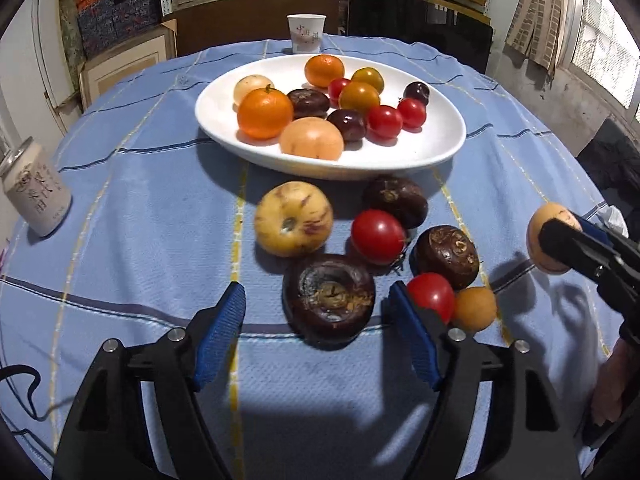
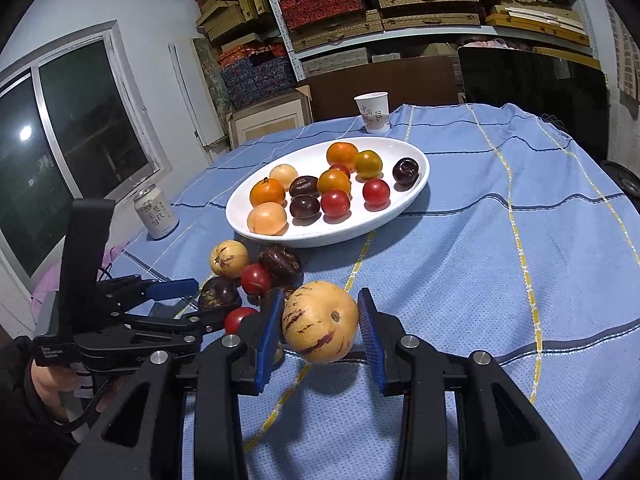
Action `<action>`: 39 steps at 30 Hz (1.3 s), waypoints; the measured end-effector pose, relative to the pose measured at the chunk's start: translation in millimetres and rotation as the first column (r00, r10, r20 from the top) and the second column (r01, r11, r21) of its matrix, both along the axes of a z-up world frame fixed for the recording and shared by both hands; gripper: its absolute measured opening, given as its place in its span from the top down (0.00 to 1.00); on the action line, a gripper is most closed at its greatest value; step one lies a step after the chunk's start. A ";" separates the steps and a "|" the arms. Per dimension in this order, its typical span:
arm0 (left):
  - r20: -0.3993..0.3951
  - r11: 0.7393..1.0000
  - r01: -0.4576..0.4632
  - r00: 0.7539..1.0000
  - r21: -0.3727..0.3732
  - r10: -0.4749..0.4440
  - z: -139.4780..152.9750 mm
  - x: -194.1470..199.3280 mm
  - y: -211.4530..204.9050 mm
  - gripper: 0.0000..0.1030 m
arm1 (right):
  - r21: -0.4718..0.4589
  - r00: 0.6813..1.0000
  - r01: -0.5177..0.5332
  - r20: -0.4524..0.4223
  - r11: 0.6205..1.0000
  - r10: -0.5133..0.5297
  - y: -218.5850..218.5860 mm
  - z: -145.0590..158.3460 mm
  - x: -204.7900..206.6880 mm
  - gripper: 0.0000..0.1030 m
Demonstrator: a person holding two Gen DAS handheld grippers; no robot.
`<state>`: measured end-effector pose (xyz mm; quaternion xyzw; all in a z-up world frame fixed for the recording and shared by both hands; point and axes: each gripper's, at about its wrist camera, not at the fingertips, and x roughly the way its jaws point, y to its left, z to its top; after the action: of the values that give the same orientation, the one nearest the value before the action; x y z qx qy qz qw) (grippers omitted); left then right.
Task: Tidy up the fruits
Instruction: 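Grasp a dark wrinkled fruit with the left tool while the right tool holds the striped fruit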
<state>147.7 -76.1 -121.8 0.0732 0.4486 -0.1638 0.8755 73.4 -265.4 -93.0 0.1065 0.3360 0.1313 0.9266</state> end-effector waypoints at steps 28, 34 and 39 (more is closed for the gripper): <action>0.023 1.000 -0.019 1.000 0.016 0.018 -0.2 -5.6 3.6 0.57 | 0.010 1.000 0.004 0.013 1.000 -0.004 -2.3 2.3 -2.6 0.63; -0.003 0.999 -0.022 1.000 -0.028 0.021 1.7 -10.7 10.9 0.57 | 0.011 1.000 0.011 0.022 1.000 -0.012 -4.1 4.0 -3.1 0.63; -0.011 0.995 -0.043 0.999 -0.092 0.042 9.9 -24.5 27.2 0.57 | 0.006 0.999 0.022 0.037 1.000 -0.023 -5.1 5.9 -5.9 0.63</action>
<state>123.2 -48.9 -111.9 0.0225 0.4460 -0.1660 0.8792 67.5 -270.5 -87.1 0.1105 0.3173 0.1238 0.9337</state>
